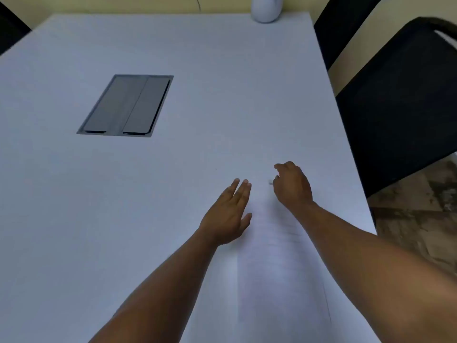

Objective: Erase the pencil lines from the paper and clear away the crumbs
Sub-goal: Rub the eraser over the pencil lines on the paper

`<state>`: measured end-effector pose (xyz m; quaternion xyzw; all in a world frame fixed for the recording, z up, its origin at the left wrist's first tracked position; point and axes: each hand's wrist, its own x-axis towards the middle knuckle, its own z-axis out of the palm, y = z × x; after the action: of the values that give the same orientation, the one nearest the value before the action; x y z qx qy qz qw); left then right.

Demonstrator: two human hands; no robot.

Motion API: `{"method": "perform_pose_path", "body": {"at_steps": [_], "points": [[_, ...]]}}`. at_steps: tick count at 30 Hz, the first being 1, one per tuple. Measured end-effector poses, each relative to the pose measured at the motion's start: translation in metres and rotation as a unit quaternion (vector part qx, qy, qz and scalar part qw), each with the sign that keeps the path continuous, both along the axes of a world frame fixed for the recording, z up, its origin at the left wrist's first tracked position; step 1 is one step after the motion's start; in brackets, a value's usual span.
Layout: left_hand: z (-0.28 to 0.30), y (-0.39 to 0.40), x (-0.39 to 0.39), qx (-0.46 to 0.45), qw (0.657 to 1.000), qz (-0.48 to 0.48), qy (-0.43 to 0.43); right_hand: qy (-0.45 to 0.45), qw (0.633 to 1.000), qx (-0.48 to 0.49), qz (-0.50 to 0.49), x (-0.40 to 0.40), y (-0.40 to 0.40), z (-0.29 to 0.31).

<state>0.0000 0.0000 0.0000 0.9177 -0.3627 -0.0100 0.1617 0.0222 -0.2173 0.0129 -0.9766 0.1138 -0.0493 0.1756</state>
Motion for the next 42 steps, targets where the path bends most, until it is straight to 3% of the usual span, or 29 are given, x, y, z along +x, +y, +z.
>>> {"method": "perform_pose_path", "body": {"at_steps": [8,15,22,28,38,42], "points": [[-0.039,0.007,-0.012,0.062,0.995,-0.006,0.075,0.042,0.999,0.02,-0.009,0.01,-0.003,-0.041],[-0.067,0.012,-0.026,0.068,0.993,-0.023,0.097,0.032,0.999,-0.033,-0.022,0.013,-0.004,-0.071],[-0.084,0.016,-0.031,0.099,0.987,-0.056,0.113,-0.077,0.995,0.057,-0.03,0.011,-0.007,-0.088],[-0.091,0.012,-0.031,0.119,0.987,-0.027,0.109,-0.137,0.954,0.222,-0.147,-0.044,0.024,-0.071],[-0.086,0.008,-0.033,0.097,0.988,-0.092,0.081,-0.126,0.915,0.314,-0.222,-0.114,0.066,-0.083],[-0.091,0.011,-0.035,0.109,0.986,-0.098,0.076,-0.113,0.923,0.3,-0.211,-0.115,0.066,-0.084]]}}
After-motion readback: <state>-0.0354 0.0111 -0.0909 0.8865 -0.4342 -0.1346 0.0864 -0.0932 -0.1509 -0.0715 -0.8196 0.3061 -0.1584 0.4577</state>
